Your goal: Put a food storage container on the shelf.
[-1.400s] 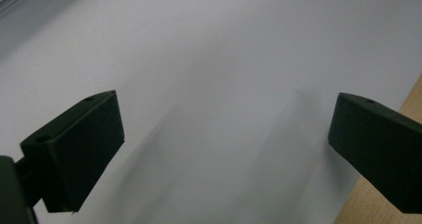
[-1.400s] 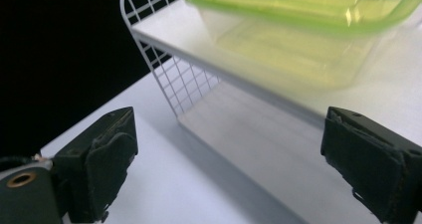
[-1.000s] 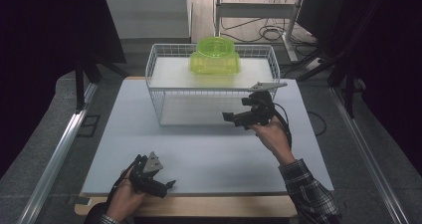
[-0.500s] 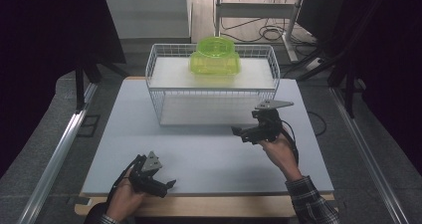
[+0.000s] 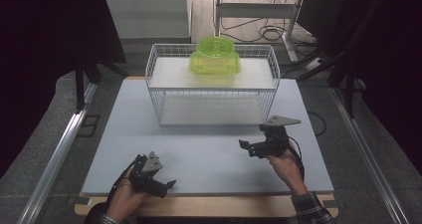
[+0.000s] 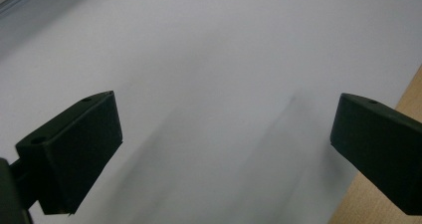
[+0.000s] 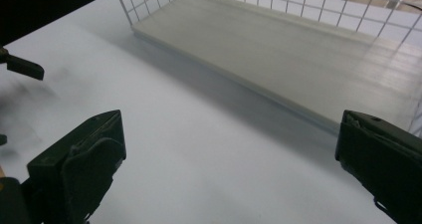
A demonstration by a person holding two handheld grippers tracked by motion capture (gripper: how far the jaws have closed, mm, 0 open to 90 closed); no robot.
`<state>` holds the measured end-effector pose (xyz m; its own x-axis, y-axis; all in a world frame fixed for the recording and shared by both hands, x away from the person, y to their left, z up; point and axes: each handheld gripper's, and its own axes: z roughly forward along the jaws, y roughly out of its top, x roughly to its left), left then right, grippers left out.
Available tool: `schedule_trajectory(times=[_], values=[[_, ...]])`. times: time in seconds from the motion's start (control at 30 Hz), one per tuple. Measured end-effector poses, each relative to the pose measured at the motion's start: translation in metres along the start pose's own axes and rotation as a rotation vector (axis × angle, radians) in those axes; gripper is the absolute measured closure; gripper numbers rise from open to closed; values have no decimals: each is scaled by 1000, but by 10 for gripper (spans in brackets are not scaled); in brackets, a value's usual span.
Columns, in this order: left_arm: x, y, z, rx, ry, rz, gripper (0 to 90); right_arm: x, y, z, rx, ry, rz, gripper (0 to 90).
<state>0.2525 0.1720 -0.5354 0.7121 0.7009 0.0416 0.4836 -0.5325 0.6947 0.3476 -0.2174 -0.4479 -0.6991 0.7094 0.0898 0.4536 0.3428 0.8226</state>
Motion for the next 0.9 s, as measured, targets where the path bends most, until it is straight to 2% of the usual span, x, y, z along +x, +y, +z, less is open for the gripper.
schedule_trajectory(times=[0.27, 0.5, 0.8, 0.9], values=[[-1, 0, 0, -2, 7, 18, 0, 2, -25, -2, 27, -33, -8, 0], [-3, 0, 1, -9, 18, 55, 0, 5, -48, 1, 90, -47, -16, 0], [-4, 0, 1, -8, 20, 63, 0, 8, -71, 13, 190, -43, -24, 0], [-3, 0, 1, -10, 18, 59, 0, 9, -71, 15, 196, -47, -26, 0]])
